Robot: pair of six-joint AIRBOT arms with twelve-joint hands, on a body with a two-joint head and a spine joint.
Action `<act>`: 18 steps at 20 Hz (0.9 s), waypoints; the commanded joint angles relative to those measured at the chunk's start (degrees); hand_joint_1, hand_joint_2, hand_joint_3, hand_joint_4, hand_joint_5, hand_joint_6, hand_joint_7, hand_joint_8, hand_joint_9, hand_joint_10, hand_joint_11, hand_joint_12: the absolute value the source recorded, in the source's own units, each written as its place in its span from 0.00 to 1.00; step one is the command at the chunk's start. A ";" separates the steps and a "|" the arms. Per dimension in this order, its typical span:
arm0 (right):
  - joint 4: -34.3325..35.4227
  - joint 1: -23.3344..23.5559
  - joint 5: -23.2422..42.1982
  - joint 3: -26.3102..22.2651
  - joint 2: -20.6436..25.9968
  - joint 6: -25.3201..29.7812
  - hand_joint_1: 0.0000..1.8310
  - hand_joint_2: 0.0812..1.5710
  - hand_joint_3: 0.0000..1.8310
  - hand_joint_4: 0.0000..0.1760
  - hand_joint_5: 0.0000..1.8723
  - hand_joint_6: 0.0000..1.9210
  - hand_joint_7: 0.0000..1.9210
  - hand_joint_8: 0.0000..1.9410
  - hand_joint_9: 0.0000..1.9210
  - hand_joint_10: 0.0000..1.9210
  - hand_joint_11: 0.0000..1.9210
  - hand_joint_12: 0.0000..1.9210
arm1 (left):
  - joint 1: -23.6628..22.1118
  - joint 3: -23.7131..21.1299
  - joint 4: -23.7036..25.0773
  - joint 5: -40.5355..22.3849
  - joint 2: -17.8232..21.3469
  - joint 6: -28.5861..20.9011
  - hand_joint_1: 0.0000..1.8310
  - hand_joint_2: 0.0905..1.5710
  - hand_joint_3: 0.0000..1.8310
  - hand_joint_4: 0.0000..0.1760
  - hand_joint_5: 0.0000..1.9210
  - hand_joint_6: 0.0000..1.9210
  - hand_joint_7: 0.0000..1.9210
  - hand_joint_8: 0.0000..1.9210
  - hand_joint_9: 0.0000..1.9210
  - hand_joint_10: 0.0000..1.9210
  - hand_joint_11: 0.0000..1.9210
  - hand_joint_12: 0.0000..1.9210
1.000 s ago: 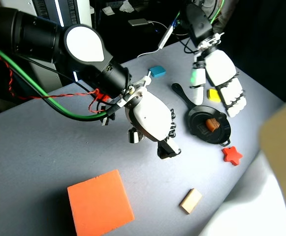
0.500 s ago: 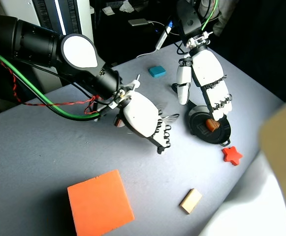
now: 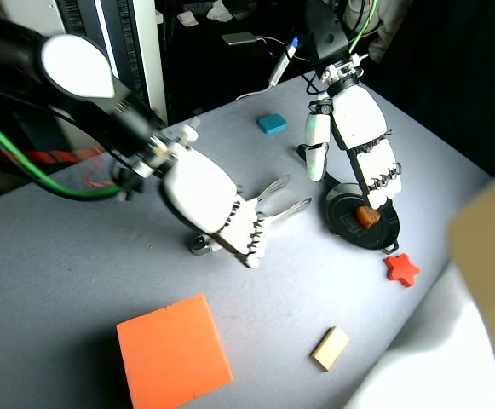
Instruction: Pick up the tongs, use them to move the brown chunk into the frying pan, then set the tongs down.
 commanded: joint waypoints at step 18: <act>-4.76 9.06 3.56 -13.39 23.80 0.66 0.31 0.94 0.01 0.00 0.57 1.00 0.66 1.00 0.69 1.00 0.73 1.00 | -8.42 -6.35 6.91 2.37 0.07 0.86 0.40 0.90 0.00 0.00 0.49 0.99 0.60 1.00 0.64 1.00 0.65 1.00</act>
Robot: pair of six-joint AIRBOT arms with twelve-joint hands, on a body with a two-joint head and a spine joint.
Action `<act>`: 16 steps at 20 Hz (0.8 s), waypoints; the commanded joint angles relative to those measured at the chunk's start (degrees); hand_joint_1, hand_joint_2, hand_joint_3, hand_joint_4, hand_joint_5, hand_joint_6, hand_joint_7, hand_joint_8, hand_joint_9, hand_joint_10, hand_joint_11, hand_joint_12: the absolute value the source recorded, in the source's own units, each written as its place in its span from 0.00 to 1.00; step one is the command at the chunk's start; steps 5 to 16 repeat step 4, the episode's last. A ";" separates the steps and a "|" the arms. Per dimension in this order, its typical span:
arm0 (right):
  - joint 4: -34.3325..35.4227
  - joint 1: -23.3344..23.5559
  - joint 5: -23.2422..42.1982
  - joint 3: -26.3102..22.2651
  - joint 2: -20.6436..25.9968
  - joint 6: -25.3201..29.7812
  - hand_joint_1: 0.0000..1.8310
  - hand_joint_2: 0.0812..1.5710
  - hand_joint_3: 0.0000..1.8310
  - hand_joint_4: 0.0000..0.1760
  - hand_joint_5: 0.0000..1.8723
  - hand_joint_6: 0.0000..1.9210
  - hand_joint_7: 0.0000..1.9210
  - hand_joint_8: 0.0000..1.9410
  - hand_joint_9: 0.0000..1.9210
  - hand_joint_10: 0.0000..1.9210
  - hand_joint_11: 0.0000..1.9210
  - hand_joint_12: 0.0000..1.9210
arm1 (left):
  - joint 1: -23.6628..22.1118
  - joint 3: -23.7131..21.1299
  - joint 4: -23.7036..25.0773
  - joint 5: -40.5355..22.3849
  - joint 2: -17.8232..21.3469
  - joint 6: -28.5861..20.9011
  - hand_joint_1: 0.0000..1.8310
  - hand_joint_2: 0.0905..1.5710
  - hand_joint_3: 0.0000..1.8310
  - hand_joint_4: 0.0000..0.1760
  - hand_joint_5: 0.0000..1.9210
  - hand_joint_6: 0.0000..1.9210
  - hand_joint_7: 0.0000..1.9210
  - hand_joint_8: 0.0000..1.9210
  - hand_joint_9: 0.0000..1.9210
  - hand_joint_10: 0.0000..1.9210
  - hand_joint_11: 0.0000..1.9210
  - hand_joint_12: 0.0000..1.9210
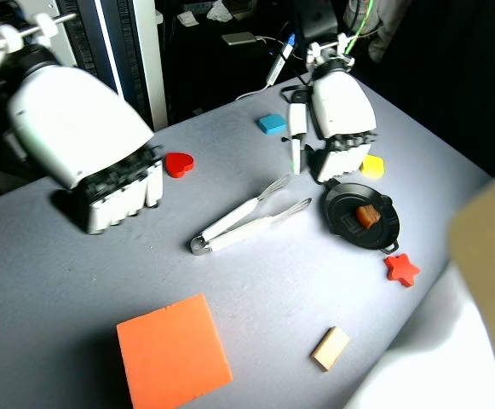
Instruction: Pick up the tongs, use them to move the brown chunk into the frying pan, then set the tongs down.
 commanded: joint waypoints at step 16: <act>-8.09 0.64 1.96 -0.16 1.19 0.57 0.33 0.93 0.00 0.00 0.57 1.00 0.65 1.00 0.69 1.00 0.73 1.00 | -1.55 -0.04 2.97 -3.07 0.08 -0.01 0.41 0.97 0.00 0.22 0.26 0.97 0.59 1.00 0.62 1.00 0.65 1.00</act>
